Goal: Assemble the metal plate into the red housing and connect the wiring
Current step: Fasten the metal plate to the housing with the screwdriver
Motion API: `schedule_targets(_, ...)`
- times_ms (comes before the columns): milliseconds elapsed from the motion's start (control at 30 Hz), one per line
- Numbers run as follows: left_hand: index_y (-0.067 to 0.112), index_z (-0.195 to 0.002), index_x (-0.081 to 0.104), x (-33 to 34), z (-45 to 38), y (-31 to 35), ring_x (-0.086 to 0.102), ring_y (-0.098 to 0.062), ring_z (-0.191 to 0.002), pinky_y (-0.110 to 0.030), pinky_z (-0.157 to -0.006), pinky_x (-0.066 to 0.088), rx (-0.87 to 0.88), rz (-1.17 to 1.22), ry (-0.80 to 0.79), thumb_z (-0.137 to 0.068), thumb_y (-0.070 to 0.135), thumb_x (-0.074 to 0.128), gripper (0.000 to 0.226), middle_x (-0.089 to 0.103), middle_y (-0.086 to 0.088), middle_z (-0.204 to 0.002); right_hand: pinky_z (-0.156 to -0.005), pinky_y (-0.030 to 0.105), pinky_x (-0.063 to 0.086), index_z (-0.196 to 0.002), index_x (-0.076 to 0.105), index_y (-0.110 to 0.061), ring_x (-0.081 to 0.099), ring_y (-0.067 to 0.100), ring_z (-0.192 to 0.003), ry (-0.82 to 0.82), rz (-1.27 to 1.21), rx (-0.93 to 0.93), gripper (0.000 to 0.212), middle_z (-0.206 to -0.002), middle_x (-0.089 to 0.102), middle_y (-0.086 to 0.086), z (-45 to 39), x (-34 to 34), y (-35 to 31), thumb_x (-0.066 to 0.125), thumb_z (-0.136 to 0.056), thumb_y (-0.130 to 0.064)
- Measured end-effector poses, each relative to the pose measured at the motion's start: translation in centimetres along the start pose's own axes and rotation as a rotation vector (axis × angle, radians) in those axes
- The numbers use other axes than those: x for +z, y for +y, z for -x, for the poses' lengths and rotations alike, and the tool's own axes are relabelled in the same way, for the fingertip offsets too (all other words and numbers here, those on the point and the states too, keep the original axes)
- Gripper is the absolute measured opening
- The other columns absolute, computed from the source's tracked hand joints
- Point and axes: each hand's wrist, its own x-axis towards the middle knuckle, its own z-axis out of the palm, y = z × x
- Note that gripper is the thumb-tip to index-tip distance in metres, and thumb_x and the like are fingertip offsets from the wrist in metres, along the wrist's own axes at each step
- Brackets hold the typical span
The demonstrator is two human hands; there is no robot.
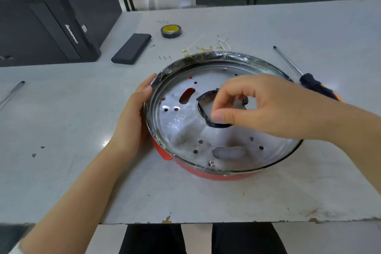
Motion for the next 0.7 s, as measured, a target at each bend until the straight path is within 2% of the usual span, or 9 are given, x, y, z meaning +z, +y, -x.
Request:
schedule_targets(133, 0.013, -0.137, 0.053, 0.0, 0.1, 0.1, 0.064, -0.031, -0.112, -0.051, -0.09, 0.05, -0.009, -0.077, -0.052, -0.105, 0.036, 0.028, 0.047, 0.065, -0.011, -0.126, -0.073, 0.005, 0.041, -0.085, 0.067, -0.027, 0.058, -0.004, -0.078, 0.37, -0.049, 0.044, 0.005, -0.083, 0.065, -0.015, 0.8, -1.6, 1.1, 0.063, -0.088, -0.026)
schedule_targets(167, 0.013, -0.136, 0.054, 0.0, 0.1, 0.1, 0.066, -0.028, -0.109, -0.047, -0.09, 0.052, 0.007, -0.094, -0.053, -0.105, 0.036, 0.027, 0.047, 0.066, -0.01, -0.124, -0.07, 0.004, 0.041, -0.086, 0.067, -0.026, 0.057, -0.004, -0.074, 0.435, -0.072, 0.067, 0.006, -0.084, 0.065, -0.013, 1.0, -1.9, 1.7, 0.062, -0.09, -0.024)
schedule_targets(233, 0.013, -0.135, 0.055, 0.1, 0.3, 0.2, 0.073, -0.015, -0.083, -0.031, -0.067, 0.06, 0.025, -0.133, -0.093, -0.105, 0.036, 0.025, 0.048, 0.07, -0.007, -0.111, -0.066, 0.004, 0.04, -0.09, 0.067, -0.025, 0.056, 0.0, -0.073, 0.51, -0.083, 0.137, 0.009, -0.088, 0.062, -0.011, 1.2, -2.2, 3.0, 0.06, -0.092, -0.02)
schedule_targets(300, 0.011, -0.134, 0.056, 0.2, 0.6, 0.2, 0.07, -0.008, -0.063, -0.018, -0.05, 0.055, 0.034, -0.117, -0.135, -0.105, 0.037, 0.025, 0.05, 0.071, -0.008, -0.104, -0.075, 0.012, 0.043, -0.095, 0.066, -0.024, 0.057, 0.01, -0.082, 0.558, -0.058, 0.221, 0.013, -0.095, 0.062, -0.006, 1.3, -2.2, 4.8, 0.055, -0.094, -0.017)
schedule_targets(367, 0.015, -0.129, 0.061, 0.4, 0.8, 0.2, 0.074, -0.012, -0.078, -0.02, -0.063, 0.057, 0.063, -0.083, -0.145, -0.104, 0.039, 0.025, 0.05, 0.07, -0.011, -0.114, -0.084, 0.018, 0.044, -0.099, 0.066, -0.021, 0.057, 0.014, -0.092, 0.653, -0.045, 0.285, 0.018, -0.107, 0.062, 0.0, 1.3, -2.1, 6.4, 0.051, -0.094, -0.013)
schedule_targets(467, 0.023, -0.121, 0.066, 0.5, 0.9, 0.2, 0.065, -0.022, -0.115, -0.032, -0.091, 0.054, 0.084, -0.055, -0.125, -0.104, 0.039, 0.026, 0.047, 0.068, -0.007, -0.124, -0.078, 0.002, 0.038, -0.103, 0.065, -0.022, 0.054, 0.009, -0.1, 0.803, -0.054, 0.301, 0.026, -0.116, 0.059, 0.0, 1.6, -2.6, 8.4, 0.046, -0.093, -0.007)
schedule_targets(500, 0.024, -0.121, 0.067, 0.6, 0.9, 0.2, 0.063, -0.023, -0.118, -0.033, -0.094, 0.054, 0.079, -0.046, -0.124, -0.104, 0.039, 0.026, 0.047, 0.068, -0.007, -0.125, -0.082, 0.005, 0.038, -0.106, 0.065, -0.021, 0.053, 0.012, -0.105, 0.809, -0.013, 0.333, 0.029, -0.118, 0.059, 0.003, 1.6, -2.8, 9.2, 0.045, -0.092, -0.005)
schedule_targets(567, 0.026, -0.12, 0.068, 0.5, 1.0, 0.2, 0.063, -0.022, -0.118, -0.031, -0.093, 0.054, 0.064, -0.047, -0.114, -0.104, 0.039, 0.026, 0.047, 0.068, -0.006, -0.125, -0.095, 0.026, 0.035, -0.115, 0.062, -0.016, 0.049, 0.026, -0.116, 0.733, 0.179, 0.461, 0.034, -0.12, 0.059, 0.011, 1.7, -3.2, 11.3, 0.045, -0.089, -0.003)
schedule_targets(700, 0.025, -0.118, 0.069, 0.4, 0.9, -0.1, 0.063, -0.023, -0.118, -0.037, -0.096, 0.048, 0.052, -0.053, -0.089, -0.105, 0.04, 0.026, 0.048, 0.069, -0.007, -0.124, -0.094, 0.043, 0.036, -0.128, 0.049, -0.009, 0.04, 0.041, -0.118, 0.518, 0.382, 0.766, 0.042, -0.13, 0.045, 0.019, 2.2, -2.4, 13.3, 0.048, -0.086, -0.007)
